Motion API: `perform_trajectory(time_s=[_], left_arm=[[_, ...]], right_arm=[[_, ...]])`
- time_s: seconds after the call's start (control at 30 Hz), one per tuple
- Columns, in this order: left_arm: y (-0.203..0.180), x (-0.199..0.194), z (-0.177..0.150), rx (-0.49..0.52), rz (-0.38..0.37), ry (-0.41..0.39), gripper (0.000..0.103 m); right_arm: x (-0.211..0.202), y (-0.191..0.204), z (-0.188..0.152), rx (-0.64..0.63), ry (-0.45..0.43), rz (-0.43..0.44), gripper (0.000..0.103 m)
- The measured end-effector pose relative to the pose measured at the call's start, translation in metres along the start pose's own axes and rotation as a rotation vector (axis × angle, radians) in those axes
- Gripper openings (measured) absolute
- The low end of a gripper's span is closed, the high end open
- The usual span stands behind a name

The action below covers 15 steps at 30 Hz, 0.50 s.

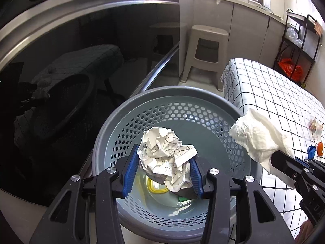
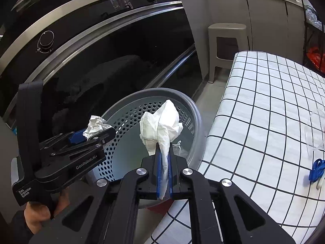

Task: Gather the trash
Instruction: 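Open both tools to drop the foil and tissue into the basket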

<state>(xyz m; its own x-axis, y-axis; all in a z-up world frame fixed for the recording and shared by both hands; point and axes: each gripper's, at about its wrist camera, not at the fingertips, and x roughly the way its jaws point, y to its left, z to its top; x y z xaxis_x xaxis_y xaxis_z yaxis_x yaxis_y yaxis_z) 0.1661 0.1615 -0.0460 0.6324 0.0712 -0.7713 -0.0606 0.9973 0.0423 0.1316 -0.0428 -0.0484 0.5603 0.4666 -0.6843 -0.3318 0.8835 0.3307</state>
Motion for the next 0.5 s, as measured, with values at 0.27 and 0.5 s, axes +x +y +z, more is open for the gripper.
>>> perform_trajectory(time_s=[0.27, 0.5], left_arm=[[0.016, 0.013, 0.0, -0.055, -0.01, 0.05, 0.047], [0.022, 0.011, -0.002, -0.083, -0.02, 0.051, 0.047]], right_arm=[[0.017, 0.001, 0.008, -0.002, 0.024, -0.001, 0.006], [0.03, 0.011, 0.011, -0.023, 0.048, -0.006, 0.006]])
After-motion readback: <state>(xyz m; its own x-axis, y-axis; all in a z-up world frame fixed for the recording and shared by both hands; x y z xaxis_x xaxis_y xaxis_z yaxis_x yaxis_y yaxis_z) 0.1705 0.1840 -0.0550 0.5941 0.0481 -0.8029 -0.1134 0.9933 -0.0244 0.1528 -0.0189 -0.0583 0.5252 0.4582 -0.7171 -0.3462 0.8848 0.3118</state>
